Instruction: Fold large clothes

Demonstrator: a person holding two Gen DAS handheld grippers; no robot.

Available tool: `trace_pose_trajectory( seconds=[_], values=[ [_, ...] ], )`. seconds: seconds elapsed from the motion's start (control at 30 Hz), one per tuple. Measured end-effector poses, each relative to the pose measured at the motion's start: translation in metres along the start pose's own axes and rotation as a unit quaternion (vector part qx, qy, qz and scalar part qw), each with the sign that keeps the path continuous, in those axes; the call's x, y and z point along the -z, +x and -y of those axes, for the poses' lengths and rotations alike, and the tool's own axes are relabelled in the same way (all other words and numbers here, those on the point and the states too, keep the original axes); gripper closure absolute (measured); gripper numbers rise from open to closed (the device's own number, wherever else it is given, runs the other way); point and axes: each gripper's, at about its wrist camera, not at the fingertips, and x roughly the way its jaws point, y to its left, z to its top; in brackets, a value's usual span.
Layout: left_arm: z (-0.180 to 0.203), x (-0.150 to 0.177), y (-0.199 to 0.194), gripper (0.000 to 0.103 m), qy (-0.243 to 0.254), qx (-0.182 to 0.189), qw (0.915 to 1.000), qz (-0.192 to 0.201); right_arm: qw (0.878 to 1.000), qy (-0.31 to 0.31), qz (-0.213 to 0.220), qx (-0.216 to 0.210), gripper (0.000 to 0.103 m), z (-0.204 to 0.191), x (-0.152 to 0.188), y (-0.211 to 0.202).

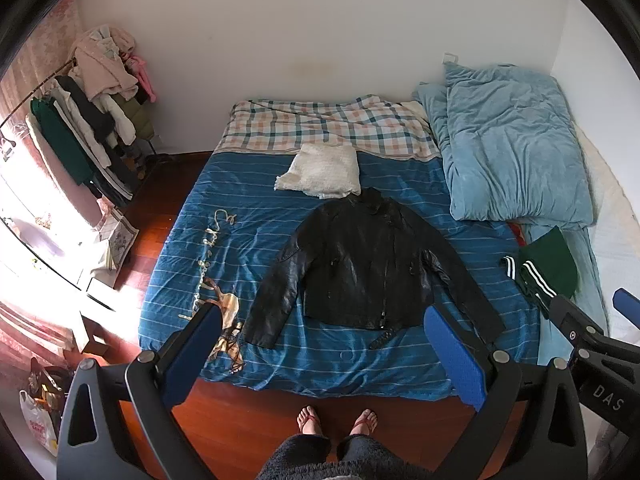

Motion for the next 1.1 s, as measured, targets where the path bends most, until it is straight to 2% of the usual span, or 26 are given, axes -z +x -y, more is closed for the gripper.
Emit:
trace_pose_trajectory(
  seconds=[1.1],
  values=[
    [0.001,-0.007,-0.015,0.000,-0.002,0.005,0.9999,0.010,1.000,-0.001,0.005,0.001,0.000,-0.002,-0.011,-0.008]
  ],
)
